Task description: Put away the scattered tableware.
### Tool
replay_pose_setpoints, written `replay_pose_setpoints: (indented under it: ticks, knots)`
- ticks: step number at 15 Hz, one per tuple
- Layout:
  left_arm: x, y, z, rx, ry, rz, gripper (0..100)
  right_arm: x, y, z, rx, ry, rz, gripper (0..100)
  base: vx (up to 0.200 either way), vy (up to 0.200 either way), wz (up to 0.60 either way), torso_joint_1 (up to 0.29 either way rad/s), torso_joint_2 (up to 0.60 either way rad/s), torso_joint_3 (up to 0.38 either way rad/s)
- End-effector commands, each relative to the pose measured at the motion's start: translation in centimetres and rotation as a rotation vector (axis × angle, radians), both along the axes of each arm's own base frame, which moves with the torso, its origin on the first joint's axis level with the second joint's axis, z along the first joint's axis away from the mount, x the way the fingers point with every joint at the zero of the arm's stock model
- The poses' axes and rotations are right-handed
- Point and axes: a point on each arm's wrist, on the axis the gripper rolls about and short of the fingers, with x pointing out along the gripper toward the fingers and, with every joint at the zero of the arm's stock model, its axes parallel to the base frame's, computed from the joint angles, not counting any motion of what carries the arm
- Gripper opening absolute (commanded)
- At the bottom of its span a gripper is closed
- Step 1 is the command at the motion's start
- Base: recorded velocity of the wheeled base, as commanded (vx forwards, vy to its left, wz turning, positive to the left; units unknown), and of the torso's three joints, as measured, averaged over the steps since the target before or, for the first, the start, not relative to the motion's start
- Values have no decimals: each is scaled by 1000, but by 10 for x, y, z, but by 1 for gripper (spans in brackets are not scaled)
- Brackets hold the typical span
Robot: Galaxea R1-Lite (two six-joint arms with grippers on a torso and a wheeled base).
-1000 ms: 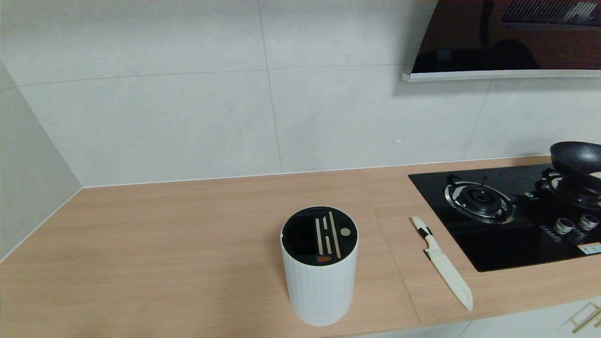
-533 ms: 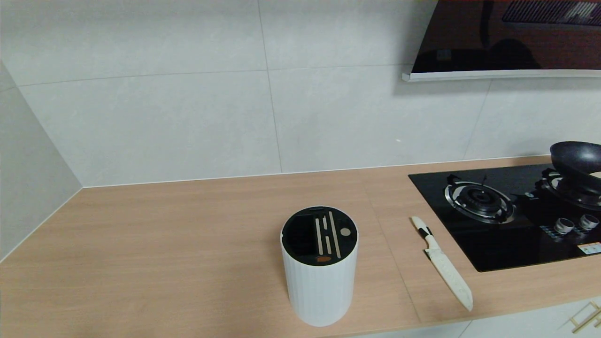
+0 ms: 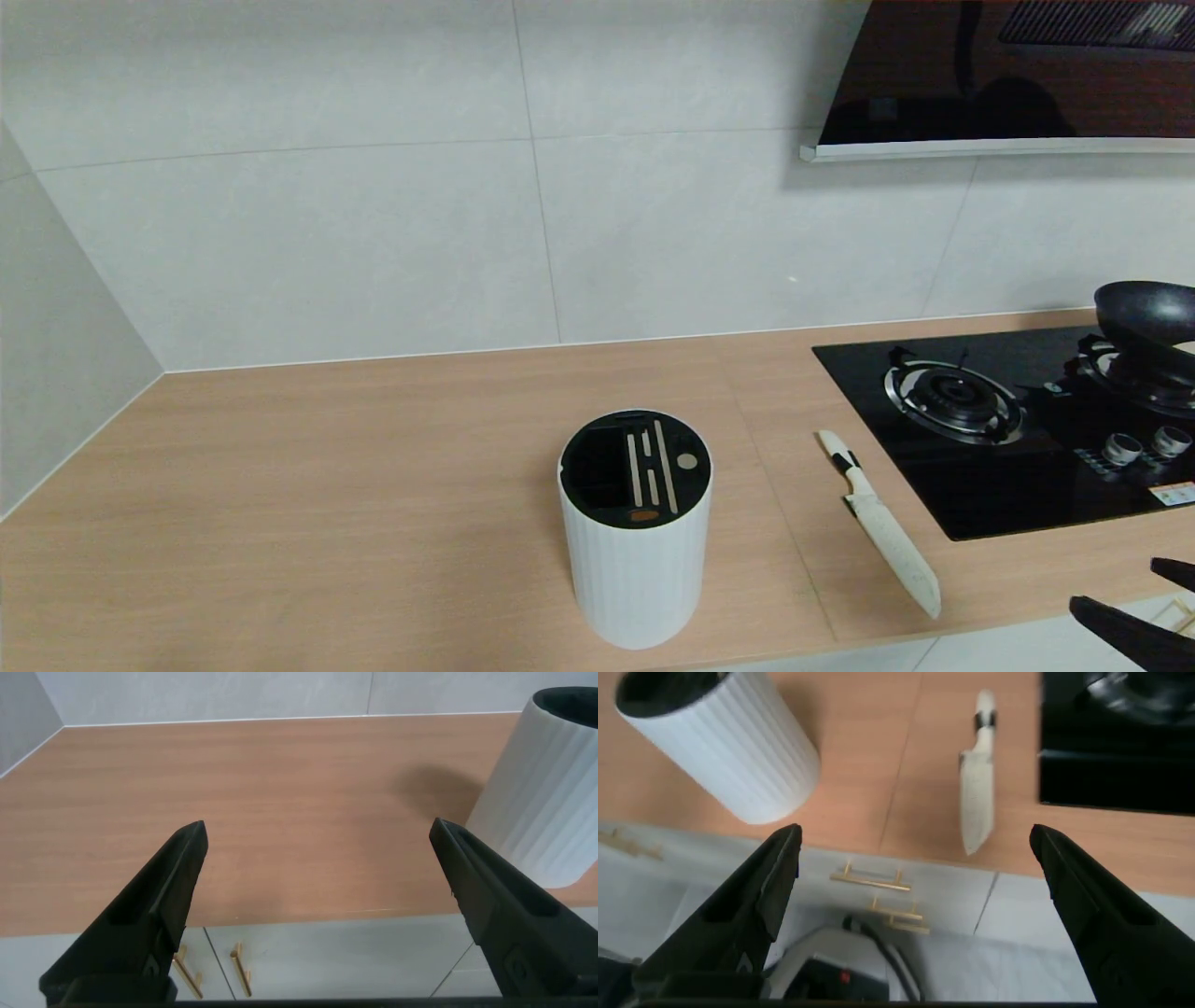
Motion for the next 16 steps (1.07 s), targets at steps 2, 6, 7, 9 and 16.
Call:
replay_pose_setpoints:
  ticks: [2, 6, 7, 9, 16]
  knots:
    - [0, 0, 0, 0, 0, 0, 100, 66, 15, -26, -60, 164, -16, 100, 0, 0, 0, 0, 0, 0]
    - [0, 0, 0, 0, 0, 0, 100, 107, 25, -35, -140, 189, -94, 100, 0, 0, 0, 0, 0, 0]
    - [0, 0, 0, 0, 0, 0, 100, 114, 28, -36, -159, 194, -93, 100, 0, 0, 0, 0, 0, 0]
    - [0, 0, 0, 0, 0, 0, 100, 128, 36, -39, -201, 204, -99, 100, 0, 0, 0, 0, 0, 0]
    - [0, 0, 0, 0, 0, 0, 100, 160, 47, -79, -273, 259, -127, 100, 0, 0, 0, 0, 0, 0]
